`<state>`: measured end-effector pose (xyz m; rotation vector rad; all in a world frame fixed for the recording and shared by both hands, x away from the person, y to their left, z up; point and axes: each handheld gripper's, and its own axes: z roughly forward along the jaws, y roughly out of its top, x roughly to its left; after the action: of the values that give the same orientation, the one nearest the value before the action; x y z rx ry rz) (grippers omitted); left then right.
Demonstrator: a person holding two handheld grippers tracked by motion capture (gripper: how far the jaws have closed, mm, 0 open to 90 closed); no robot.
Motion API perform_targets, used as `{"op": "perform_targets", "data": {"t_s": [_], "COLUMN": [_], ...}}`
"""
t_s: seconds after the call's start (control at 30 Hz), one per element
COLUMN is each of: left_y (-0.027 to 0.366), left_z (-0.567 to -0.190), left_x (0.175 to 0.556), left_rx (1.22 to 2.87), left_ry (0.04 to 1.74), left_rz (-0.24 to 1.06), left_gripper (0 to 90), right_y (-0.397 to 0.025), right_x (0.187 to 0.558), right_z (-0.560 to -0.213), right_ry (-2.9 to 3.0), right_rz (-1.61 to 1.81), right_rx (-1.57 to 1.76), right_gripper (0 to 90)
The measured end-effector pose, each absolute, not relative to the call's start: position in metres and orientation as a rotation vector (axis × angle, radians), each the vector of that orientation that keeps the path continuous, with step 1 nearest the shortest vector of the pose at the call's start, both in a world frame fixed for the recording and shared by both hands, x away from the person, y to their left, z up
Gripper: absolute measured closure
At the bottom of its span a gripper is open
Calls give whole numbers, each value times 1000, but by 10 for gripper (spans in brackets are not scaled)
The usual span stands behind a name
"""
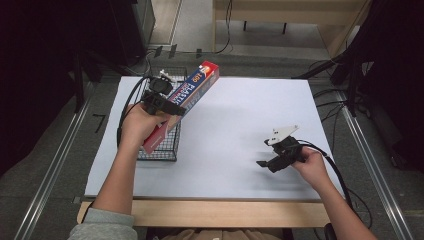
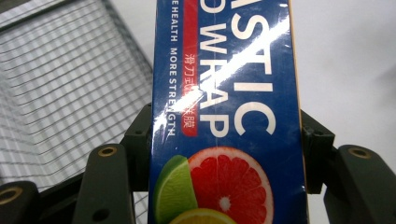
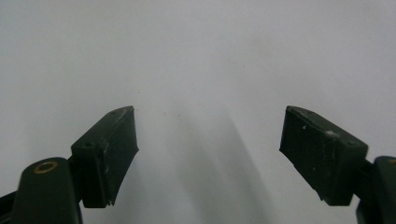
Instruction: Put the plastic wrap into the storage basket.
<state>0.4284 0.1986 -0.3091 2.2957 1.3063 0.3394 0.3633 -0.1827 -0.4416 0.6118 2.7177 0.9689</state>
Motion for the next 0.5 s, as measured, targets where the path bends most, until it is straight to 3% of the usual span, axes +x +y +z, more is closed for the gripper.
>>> {"op": "perform_targets", "data": {"t_s": [0.5], "left_y": [214], "left_z": [-318], "left_x": [451], "left_rx": [2186], "left_ry": [1474], "left_rz": [373], "left_gripper": [403], "right_y": [-183], "right_x": [363], "right_z": [-441], "right_ry": [2718], "right_rz": [969], "right_rx": [612], "right_gripper": [194]}}
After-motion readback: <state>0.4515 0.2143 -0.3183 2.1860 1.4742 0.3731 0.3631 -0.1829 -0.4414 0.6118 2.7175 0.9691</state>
